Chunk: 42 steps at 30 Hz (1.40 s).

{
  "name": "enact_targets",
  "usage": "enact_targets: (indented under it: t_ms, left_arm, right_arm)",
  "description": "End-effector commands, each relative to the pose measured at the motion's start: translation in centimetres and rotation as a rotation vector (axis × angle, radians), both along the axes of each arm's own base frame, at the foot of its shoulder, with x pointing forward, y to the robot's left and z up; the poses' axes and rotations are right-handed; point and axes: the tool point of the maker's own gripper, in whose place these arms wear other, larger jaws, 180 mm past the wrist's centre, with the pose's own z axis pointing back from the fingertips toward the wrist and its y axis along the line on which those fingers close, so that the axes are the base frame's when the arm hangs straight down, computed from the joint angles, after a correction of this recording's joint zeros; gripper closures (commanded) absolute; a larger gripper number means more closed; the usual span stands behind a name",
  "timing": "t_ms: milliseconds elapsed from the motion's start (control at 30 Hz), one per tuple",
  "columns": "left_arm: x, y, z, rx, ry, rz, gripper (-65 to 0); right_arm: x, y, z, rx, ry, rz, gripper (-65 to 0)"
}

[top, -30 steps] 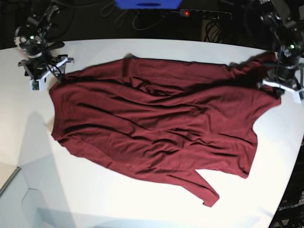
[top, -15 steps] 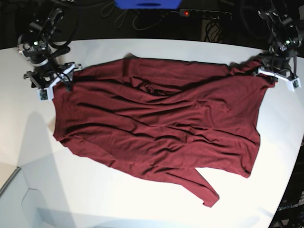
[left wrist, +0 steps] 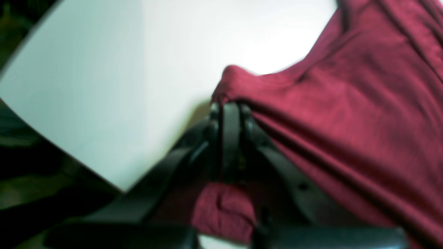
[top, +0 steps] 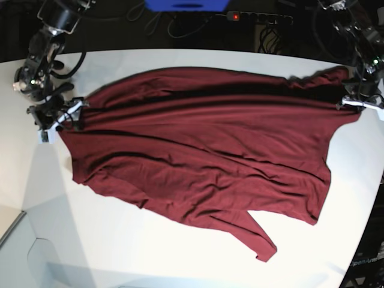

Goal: Layout the t-shirt on the table in an organized manner, then fold the t-shirt properly
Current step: 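Hold the shirt edge with both grippers and stretch it apart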

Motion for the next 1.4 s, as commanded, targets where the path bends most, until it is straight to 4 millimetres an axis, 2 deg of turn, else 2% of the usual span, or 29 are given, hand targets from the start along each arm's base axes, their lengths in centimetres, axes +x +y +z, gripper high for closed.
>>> enact_targets:
  t_ms: [0, 167, 300, 400, 567, 633, 767, 1000, 1100, 1200, 1300, 1367]
  left_arm:
    - [1.2, 1.4, 2.1, 0.046, -0.068, 0.018, -0.2]
    - [2.0, 1.7, 2.4, 0.048, -0.078, 0.013, -0.2]
    - [1.9, 1.5, 2.3, 0.043, -0.076, 0.014, -0.2]
    - [1.5, 1.4, 1.7, 0.032, -0.058, 0.014, -0.2]
    - [-0.6, 1.0, 0.1, 0.014, -0.006, 0.025, -0.4]
    - [-0.7, 0.7, -0.1, 0.006, -0.007, 0.027, -0.4]
    - [-1.8, 0.3, -0.7, -0.003, 0.028, 0.023, -0.5]
    - [-1.2, -0.3, 1.0, 0.003, 0.03, -0.004, -0.5]
    - [-0.7, -0.6, 2.1, 0.01, 0.006, -0.019, -0.7]
    - [-0.2, -1.2, 2.4, -0.043, -0.035, -0.021, -5.9]
    - [-0.1, -1.7, 2.5, -0.093, -0.068, -0.029, -20.5]
    - [0.0, -1.9, 2.5, -0.104, -0.076, -0.032, -27.1]
  right_arm:
    - [-0.6, -1.3, -0.4, -0.039, 0.045, -0.02, -39.2]
    - [0.8, -2.6, 0.9, -0.063, 0.002, -0.024, -39.2]
    - [0.9, -3.3, 1.3, -0.082, 0.0, -0.023, -39.2]
    - [0.5, -3.3, 1.1, -0.083, 0.009, -0.022, -39.2]
    - [-1.3, -3.1, -0.2, -0.077, 0.045, -0.022, -39.2]
    - [-1.8, -3.0, -0.5, -0.074, 0.056, -0.022, -39.2]
    - [-2.0, -3.1, -0.1, -0.09, 0.049, -0.018, -39.2]
    - [-1.0, -2.4, 2.5, -0.124, -0.024, -0.005, -39.2]
    - [-0.8, -2.2, 2.9, -0.126, -0.034, -0.002, -39.2]
    - [-0.8, -2.2, 2.8, -0.122, -0.032, -0.003, -39.2]
    - [-0.7, -2.0, 2.8, -0.117, -0.034, -0.004, -39.2]
    - [-0.6, -1.8, 2.9, -0.113, -0.044, -0.007, -39.2]
